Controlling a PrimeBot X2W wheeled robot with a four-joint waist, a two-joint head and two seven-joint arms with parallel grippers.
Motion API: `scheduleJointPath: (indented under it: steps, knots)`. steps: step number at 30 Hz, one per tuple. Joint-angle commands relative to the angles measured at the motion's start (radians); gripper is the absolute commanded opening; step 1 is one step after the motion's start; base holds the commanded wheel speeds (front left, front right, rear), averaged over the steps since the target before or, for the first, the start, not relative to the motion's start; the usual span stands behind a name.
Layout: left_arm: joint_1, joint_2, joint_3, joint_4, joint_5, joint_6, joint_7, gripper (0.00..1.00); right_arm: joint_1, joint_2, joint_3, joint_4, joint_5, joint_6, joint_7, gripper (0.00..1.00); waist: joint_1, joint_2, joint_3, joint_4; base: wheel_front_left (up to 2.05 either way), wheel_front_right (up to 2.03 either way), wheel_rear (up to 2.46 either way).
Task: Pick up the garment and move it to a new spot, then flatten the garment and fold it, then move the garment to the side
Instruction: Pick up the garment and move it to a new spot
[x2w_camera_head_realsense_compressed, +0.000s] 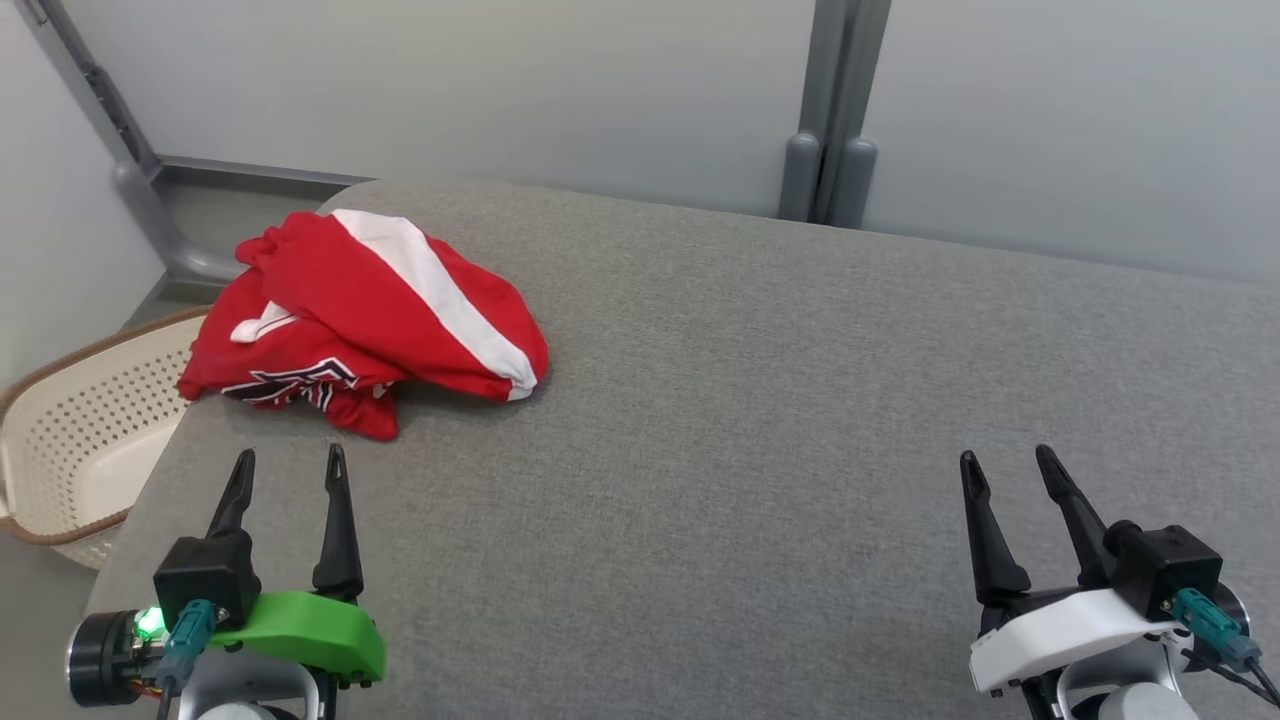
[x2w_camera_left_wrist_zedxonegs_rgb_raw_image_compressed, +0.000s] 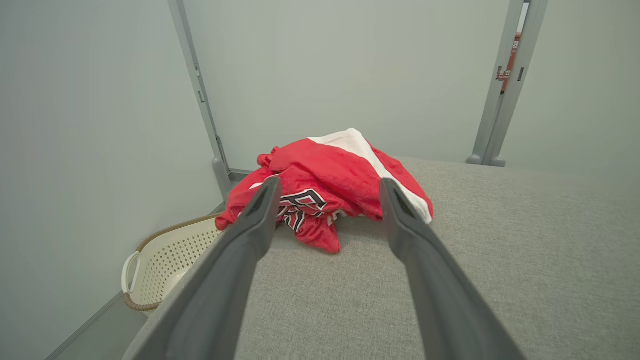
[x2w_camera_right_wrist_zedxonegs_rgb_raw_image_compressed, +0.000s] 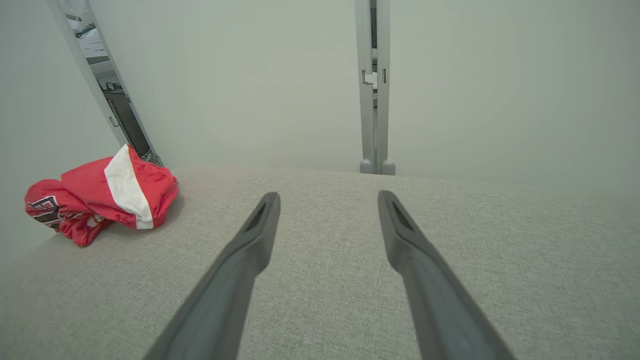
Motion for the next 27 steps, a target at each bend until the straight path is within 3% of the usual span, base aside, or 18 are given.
scheduleJointPath:
  steps: [1, 16, 27]
  knots:
    - [0.007, 0.007, -0.001, -0.003, -0.003, 0.004, -0.002, 1.0, 0.008, -0.004, -0.004, 0.001, 0.0, 0.0, -0.007, 1.0, 0.0, 0.0, 0.0, 0.046, 0.0, 0.0, 0.0]
    - [0.027, 0.024, 0.008, -0.012, -0.015, 0.02, -0.011, 1.0, 0.009, -0.004, 0.005, 0.016, 0.008, 0.0, -0.01, 1.0, 0.0, 0.0, -0.004, 0.183, 0.0, 0.0, 0.0]
    - [0.043, 0.026, 0.009, -0.025, -0.02, 0.037, -0.021, 1.0, -0.002, -0.004, 0.016, 0.016, -0.001, 0.0, -0.005, 1.0, 0.0, 0.0, 0.006, 0.196, 0.0, 0.0, 0.0]
